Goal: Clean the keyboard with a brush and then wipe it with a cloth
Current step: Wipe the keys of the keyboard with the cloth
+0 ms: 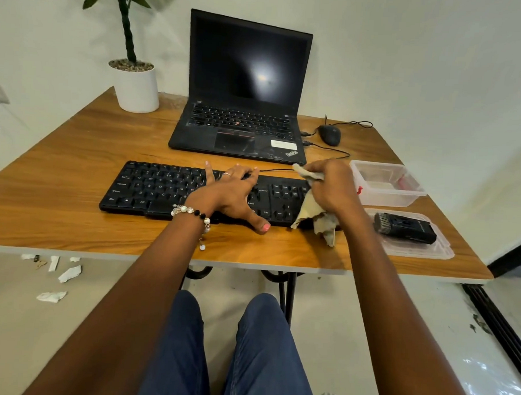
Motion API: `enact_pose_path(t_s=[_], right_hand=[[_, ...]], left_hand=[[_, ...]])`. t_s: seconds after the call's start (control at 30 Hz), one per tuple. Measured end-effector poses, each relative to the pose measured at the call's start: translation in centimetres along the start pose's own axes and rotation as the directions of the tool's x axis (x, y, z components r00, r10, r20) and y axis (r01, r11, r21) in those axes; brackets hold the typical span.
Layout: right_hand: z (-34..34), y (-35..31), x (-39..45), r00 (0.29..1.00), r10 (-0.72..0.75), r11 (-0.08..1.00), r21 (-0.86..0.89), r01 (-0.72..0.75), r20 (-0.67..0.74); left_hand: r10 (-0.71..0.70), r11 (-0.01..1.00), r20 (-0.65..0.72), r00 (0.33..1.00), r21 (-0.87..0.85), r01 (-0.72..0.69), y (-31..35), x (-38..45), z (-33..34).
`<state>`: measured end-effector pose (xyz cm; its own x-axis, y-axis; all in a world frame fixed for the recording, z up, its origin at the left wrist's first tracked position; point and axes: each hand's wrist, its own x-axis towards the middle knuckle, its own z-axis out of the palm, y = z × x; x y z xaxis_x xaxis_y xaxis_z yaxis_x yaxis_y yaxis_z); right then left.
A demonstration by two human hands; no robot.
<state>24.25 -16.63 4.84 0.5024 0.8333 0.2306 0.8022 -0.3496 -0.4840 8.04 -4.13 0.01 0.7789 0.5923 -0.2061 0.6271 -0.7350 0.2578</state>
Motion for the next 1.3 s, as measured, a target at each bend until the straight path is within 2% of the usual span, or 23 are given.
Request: enact_pose_path(t_s=[0.07,0.13,0.23,0.4,0.53,0.67,0.93,1.03,1.1,1.13,1.2,1.3], right_hand=[[1.7,-0.6,1.0,0.983,-0.115,0.968,-0.205,0.143,0.144],[3.1,-0.6,1.8,0.956,-0.183,0.886,-0.382,0.261,0.230],[2.8,0.3,2.4,0.957,-0.139,0.860,-0.448,0.243,0.253],[0.9,0.7,1.3,0.965,-0.014,0.842,-0.517,0.154,0.264],[1.8,-0.2,-0.9,0.967,-0.040,0.785,-0.592,0.185,0.250],[1.8,-0.1,-1.9,0.970,-0.056,0.805,-0.564,0.184,0.236],[0.7,0.5,-4.4,0.967,-0.055,0.917,-0.371,0.148,0.249],[-0.3,0.9,-3.4,0.979,-0.011,0.987,-0.152,0.042,0.204],[-0.6,0.9,-2.9,0.992,0.090,0.995,0.041,-0.094,0.090],[-0.6,0.9,-2.7,0.992,0.119,0.990,0.070,-0.121,0.035],[0.0,0.8,-2.7,0.995,0.099,0.994,-0.038,-0.098,0.023],[1.8,0.9,-3.1,0.990,0.045,0.962,-0.272,-0.007,0.133]], left_hand=[[0.016,1.000,-0.001,1.000,-0.017,-0.016,0.8,0.3,0.1],[0.024,1.000,-0.020,1.000,0.011,-0.023,1.6,0.5,0.3],[0.003,0.997,-0.080,0.997,0.073,0.003,1.8,0.5,0.6],[-0.007,0.997,-0.127,0.992,0.073,0.017,1.7,0.7,1.0],[-0.005,0.998,-0.146,0.989,0.068,0.015,1.4,0.9,1.3],[-0.006,0.998,-0.143,0.990,0.061,0.015,1.4,1.0,1.4],[-0.009,0.998,-0.146,0.989,0.055,0.017,1.3,1.2,1.6],[-0.007,0.998,-0.138,0.990,0.062,0.016,1.3,1.1,1.6],[-0.008,0.998,-0.129,0.992,0.064,0.016,1.3,1.0,1.4],[-0.007,0.998,-0.127,0.992,0.063,0.015,1.3,0.9,1.3],[-0.003,0.998,-0.132,0.991,0.068,0.012,1.4,0.9,1.3],[-0.005,0.997,-0.132,0.991,0.079,0.016,1.3,0.9,1.4]])
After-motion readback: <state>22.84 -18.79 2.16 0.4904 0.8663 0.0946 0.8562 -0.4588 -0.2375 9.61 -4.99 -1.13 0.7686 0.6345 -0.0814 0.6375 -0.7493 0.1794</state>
